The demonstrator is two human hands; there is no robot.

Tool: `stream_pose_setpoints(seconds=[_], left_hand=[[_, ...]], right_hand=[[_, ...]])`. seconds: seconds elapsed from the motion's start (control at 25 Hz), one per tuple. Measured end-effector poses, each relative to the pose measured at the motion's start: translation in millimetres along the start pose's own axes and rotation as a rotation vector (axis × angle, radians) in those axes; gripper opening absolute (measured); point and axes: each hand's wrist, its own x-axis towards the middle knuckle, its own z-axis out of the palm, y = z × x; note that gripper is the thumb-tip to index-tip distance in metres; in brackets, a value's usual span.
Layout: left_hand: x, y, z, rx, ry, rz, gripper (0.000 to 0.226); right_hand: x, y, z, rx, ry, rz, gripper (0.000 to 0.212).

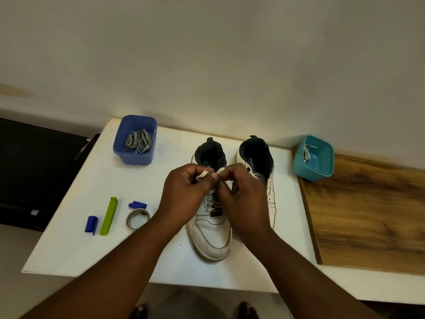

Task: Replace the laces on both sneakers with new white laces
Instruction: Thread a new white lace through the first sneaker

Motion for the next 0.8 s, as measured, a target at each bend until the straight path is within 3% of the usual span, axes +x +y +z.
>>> stream_pose_setpoints(seconds=[0.08,0.2,0.4,0.56,0.64,0.8], left_hand=[[0,0,1,0.048,0.034,0.019,0.008],[0,-2,-2,0.244,-0.002,0.163,0.01],[3,-5,-9,0.606,0.03,0.49,0.025],[3,-4,-4,0.794,0.047,0.354,0.027],[3,-5,-3,0.847,0.03,0.276,0.035],[4,-6,1,0.758,-0.001,0.137,0.038]], right_hand=[[-1,2,1,-0.109,0.004,-0.084,0.014],[-1,4,1,-0.32,-0.013,-0.173,0.028],[3,6,-4,-0.359,-0.051,-0.218,0.016],[4,11,-8,-0.161,-0.209,-0.073,0.026],[4,11,-9,-0.234,-0.264,-0.089,0.028],[5,4,-13,-0.308,-0.083,-0.103,0.04]])
